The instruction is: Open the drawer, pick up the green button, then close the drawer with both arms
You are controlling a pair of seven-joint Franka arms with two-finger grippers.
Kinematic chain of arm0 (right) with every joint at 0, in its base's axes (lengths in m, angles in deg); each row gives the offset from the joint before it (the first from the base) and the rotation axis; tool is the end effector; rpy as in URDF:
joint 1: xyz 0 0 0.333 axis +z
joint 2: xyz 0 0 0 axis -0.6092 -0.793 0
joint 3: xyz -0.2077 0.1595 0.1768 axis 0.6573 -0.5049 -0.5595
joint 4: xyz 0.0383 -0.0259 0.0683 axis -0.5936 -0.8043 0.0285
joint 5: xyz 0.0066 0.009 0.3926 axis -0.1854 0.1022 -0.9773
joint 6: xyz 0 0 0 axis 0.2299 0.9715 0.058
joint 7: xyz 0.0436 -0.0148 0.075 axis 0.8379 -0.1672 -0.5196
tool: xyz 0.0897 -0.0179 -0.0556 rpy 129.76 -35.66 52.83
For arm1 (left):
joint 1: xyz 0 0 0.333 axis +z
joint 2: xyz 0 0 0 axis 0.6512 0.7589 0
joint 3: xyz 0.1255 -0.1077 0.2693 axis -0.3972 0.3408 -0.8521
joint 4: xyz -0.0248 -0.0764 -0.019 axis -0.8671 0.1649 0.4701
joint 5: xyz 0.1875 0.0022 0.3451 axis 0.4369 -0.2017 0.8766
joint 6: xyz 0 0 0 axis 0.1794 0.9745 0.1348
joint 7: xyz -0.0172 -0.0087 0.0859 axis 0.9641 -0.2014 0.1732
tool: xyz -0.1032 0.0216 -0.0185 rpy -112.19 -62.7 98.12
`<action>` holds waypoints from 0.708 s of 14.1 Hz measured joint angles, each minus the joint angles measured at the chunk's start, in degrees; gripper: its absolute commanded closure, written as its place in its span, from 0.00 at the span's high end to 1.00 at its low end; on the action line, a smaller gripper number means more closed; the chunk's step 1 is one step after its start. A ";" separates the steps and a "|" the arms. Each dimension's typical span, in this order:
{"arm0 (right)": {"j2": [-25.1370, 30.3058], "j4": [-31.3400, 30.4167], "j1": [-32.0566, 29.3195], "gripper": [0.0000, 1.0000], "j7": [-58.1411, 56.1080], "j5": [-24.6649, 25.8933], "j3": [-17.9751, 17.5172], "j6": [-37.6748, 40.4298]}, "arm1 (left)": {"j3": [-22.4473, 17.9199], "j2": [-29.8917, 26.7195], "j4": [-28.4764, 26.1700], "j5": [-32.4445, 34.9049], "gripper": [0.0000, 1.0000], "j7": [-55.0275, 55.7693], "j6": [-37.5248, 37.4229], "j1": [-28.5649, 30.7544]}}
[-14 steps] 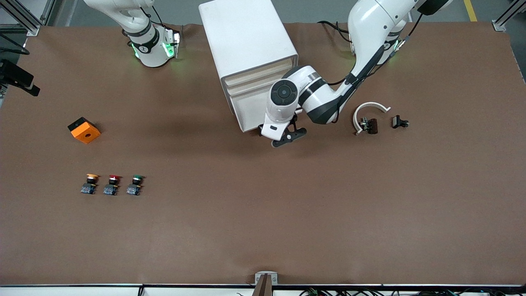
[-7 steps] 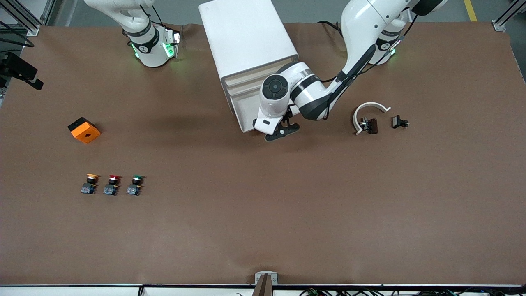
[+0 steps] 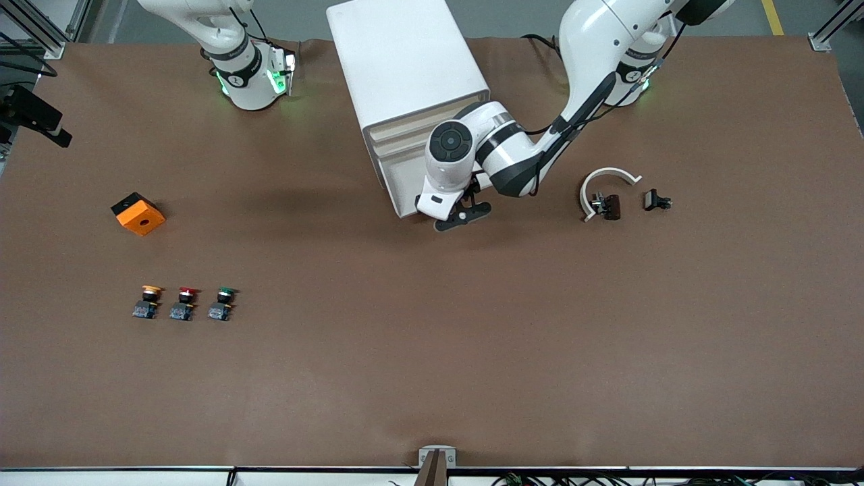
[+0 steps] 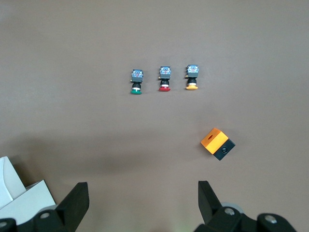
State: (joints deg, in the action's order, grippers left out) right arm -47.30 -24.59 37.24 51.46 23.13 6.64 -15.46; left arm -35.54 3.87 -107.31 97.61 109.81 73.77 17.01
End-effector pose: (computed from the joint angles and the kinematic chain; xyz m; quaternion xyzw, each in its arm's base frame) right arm 0.4967 -0.0460 0.6756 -0.9987 0.0477 -0.0164 0.0099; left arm 0.4362 -0.4963 0.2552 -0.9806 -0.1835 0.0694 0.0019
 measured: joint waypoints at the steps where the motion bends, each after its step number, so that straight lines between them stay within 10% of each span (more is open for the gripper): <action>1: 0.00 0.00 0.00 1.00 0.00 0.00 0.00 0.00 | -0.01 -0.09 0.11 0.00 1.00 -0.08 -0.05 0.33; 10: 0.00 -0.01 0.00 1.00 0.00 0.00 -0.07 0.04 | -0.11 -0.19 0.36 4.25 1.00 -1.40 -0.22 1.41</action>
State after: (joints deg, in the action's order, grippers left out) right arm -47.30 -24.59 37.24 51.46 23.12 6.57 -15.42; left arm -35.65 3.68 -106.95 101.86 108.41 73.55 18.42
